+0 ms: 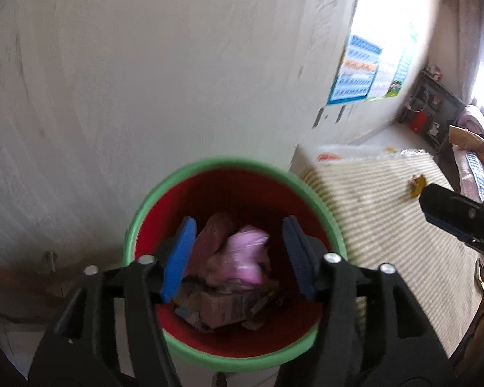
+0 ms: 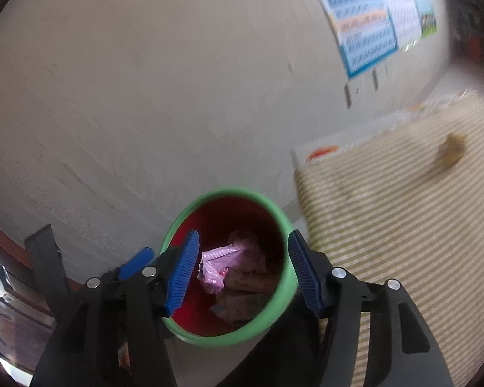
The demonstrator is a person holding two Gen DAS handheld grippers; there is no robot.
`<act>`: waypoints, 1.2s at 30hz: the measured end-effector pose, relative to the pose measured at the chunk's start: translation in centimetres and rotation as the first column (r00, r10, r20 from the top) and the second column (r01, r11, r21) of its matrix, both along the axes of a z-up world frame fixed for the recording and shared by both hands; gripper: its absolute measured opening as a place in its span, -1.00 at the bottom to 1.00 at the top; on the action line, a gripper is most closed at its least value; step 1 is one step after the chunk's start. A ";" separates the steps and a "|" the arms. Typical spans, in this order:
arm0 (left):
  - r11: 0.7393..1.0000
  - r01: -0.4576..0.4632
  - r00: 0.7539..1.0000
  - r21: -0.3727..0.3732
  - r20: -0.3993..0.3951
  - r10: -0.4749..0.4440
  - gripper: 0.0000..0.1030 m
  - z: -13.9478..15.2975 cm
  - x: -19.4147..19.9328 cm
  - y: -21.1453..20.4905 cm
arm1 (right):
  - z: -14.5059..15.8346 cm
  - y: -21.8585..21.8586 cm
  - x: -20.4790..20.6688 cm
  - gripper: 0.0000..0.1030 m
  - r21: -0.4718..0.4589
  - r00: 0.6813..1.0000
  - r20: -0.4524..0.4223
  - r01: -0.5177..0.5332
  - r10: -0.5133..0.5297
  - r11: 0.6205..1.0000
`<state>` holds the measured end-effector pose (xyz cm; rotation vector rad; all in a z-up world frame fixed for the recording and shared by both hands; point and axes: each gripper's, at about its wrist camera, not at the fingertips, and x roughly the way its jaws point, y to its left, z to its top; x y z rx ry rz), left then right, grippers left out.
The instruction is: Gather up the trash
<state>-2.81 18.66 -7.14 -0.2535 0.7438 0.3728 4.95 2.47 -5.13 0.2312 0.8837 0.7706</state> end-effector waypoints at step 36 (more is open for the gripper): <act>0.948 0.167 0.883 0.272 0.386 -0.267 0.90 16.4 2.7 -21.3 | 8.6 -25.6 -6.8 0.87 0.089 0.605 0.524 0.661 -0.599 0.745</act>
